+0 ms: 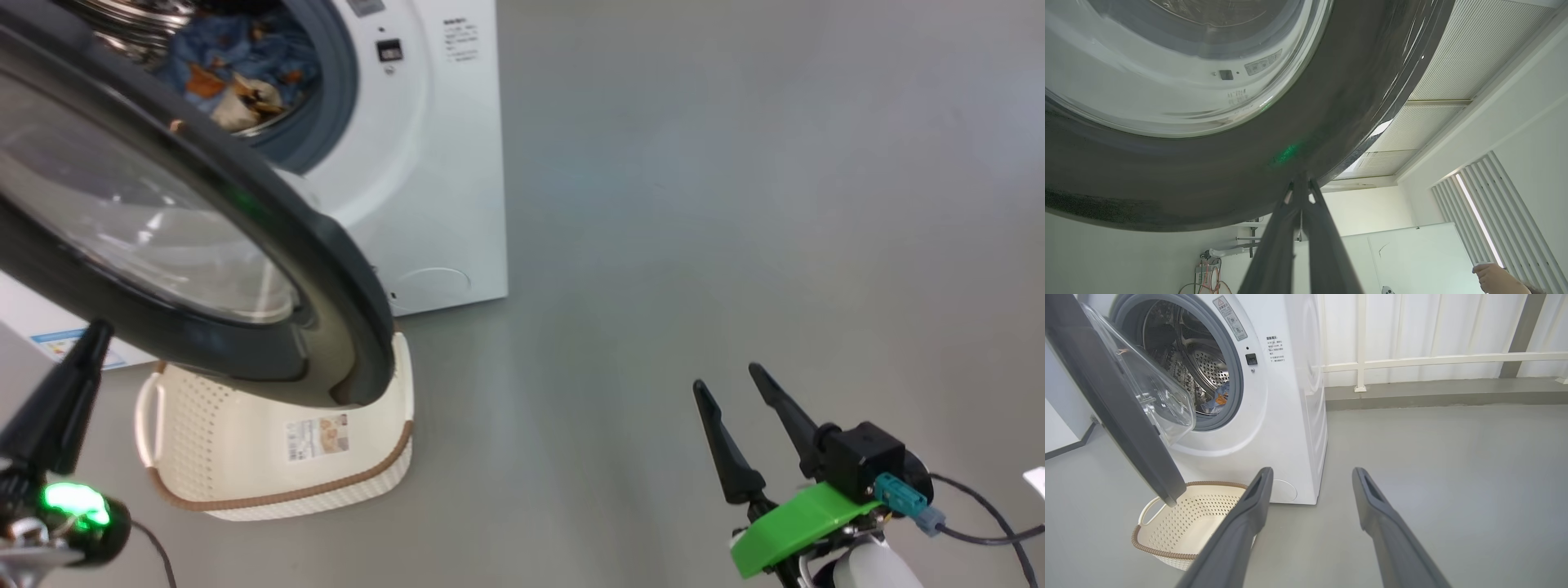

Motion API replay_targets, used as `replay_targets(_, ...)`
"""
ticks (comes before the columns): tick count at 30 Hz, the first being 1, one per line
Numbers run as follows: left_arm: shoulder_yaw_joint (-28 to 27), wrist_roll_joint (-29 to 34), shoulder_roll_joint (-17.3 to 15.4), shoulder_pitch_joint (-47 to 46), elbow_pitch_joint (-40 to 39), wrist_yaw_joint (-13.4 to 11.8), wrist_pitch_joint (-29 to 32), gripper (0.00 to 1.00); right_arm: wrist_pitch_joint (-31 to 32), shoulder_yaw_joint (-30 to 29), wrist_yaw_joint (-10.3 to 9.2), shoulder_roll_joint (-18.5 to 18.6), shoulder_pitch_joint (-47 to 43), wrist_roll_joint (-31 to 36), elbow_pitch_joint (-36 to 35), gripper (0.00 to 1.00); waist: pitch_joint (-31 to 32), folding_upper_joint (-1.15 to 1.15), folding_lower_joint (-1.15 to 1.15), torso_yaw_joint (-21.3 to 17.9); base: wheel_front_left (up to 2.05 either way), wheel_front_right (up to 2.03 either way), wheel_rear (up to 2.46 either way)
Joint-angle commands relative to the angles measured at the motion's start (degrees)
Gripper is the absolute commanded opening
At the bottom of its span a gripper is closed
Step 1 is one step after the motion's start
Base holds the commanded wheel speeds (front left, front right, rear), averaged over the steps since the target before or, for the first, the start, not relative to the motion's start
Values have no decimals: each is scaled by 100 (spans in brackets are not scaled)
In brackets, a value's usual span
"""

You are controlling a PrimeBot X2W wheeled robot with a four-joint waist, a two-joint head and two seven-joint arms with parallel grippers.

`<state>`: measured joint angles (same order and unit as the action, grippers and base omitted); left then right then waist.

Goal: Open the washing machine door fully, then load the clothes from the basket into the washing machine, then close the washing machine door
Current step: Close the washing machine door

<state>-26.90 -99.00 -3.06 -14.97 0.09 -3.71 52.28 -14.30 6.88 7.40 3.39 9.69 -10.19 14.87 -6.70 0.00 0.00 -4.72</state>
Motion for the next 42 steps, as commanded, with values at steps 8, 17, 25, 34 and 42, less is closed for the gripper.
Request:
replay_targets(8, -218, -206, -22, 499, -132, 329, -249, 0, -70, 141, 9, -18, -145, 32, -75, 100, 365, 0, 0, 363, 0, 0, 0)
replay_targets(17, 67, -560, 15, 1008, -120, 664, -856, 100, -70, 143, 9, -28, -257, 0, -54, 100, 549, 0, 0, 475, 0, 0, 0)
replay_targets(25, 543, -575, 17, 1549, -339, 1016, -1735, 100, -70, 156, 9, -33, -267, -24, -50, 100, 582, 0, 0, 513, 0, 0, 0)
replay_targets(34, 539, 1799, -34, 1561, -1031, 1117, -3861, 100, -70, 134, 9, -38, -237, -45, -93, 100, 513, 0, 0, 525, 0, 0, 0)
replay_targets(42, 1349, 3534, -606, 1799, -942, 1118, -5722, 100, -70, 128, 9, -42, -233, -56, -118, 100, 467, 0, 0, 529, 0, 0, 0)
